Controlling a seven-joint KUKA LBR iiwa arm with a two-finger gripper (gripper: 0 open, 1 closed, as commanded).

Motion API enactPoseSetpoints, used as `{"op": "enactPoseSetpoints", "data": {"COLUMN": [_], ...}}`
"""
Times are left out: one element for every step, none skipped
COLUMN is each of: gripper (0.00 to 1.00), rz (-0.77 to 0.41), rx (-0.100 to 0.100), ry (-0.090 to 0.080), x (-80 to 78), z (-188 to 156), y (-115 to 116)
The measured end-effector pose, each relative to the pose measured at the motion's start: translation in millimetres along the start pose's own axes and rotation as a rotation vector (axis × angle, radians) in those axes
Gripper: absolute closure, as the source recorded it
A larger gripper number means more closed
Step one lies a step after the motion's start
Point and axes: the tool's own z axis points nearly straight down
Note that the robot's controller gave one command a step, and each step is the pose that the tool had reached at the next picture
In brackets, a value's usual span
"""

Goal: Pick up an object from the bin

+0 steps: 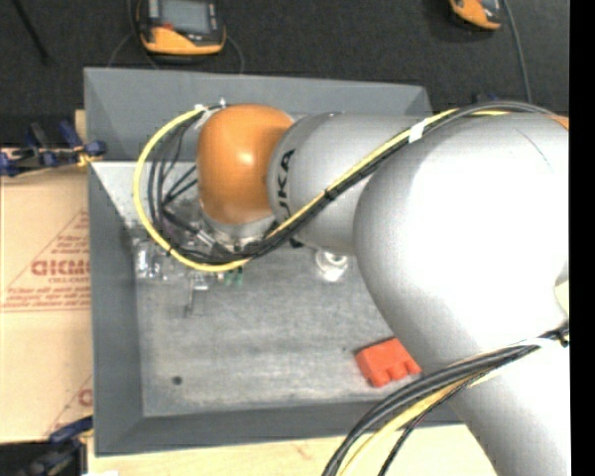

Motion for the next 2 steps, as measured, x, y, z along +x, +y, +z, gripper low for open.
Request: {"op": "enactPoseSetpoints", "data": {"gripper": [1.0,1.0], "rz": [0.003,0.029], "rx": [-0.001,-0.002], "ry": [-0.001,-0.007], "x": [-0.3,3.0], "z": [-2.9,-163.8], "y": [0.1,-0.5]}}
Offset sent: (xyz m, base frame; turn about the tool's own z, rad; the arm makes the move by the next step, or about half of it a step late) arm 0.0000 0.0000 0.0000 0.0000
